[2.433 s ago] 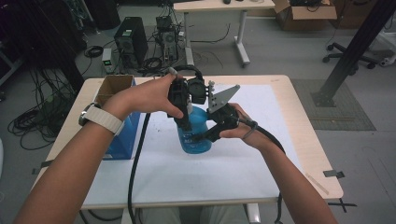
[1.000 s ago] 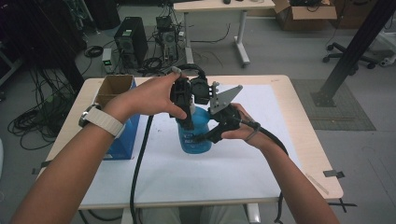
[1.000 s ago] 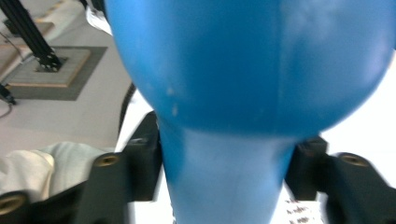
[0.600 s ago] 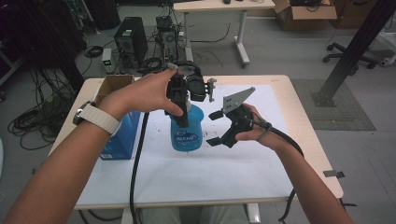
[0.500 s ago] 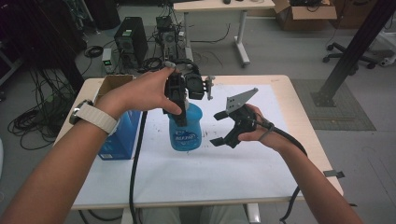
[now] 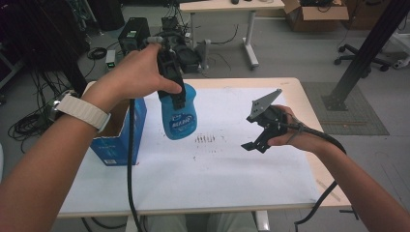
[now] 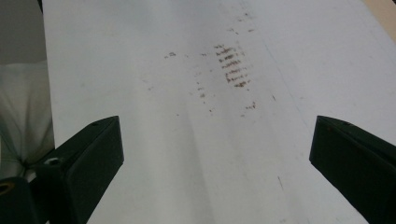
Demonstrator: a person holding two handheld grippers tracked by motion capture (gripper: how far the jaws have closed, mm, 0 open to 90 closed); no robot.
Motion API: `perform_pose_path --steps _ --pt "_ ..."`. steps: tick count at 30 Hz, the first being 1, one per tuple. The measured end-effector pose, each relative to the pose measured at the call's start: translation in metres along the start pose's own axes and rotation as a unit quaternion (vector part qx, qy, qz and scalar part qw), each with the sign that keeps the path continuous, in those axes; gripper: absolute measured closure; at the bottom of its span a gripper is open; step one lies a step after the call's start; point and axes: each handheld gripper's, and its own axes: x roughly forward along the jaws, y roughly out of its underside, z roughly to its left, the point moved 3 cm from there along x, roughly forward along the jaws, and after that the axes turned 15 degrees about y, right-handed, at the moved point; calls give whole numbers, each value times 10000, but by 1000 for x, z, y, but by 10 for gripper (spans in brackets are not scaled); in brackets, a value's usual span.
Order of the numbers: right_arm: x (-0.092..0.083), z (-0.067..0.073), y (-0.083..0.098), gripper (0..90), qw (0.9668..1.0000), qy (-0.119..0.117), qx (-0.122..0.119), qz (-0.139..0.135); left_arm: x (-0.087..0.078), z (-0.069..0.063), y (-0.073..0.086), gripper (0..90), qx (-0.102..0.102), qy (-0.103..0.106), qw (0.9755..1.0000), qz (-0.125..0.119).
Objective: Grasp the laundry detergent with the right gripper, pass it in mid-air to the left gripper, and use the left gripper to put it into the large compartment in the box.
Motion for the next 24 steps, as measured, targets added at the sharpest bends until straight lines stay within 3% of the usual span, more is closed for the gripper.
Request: perform_pose_path --steps 4,9,11,16,18,22,24 --pt "-11 -6 4 28 9999 103 -4 103 -15 10 7 381 -481 -103 9987 -111" --pt "-20 -10 7 29 9996 201 -40 199 -34 25 16 382 -1120 -219 9932 -240" --pt "-22 -11 8 29 9995 214 -54 238 -40 30 19 381 -1330 -272 9902 -342" --pt "-25 -14 10 38 9989 188 -204 377 -49 43 30 382 -1920 -338 9794 -532" --pt "-26 -15 12 38 9986 184 -197 446 -52 47 34 381 -2047 -343 9770 -498" --pt "-27 -17 14 40 9984 202 -193 491 -58 55 38 382 -2459 -308 9675 -501" --pt "-27 -17 14 42 9984 204 -202 496 -60 58 40 382 -2606 -290 9639 -464"
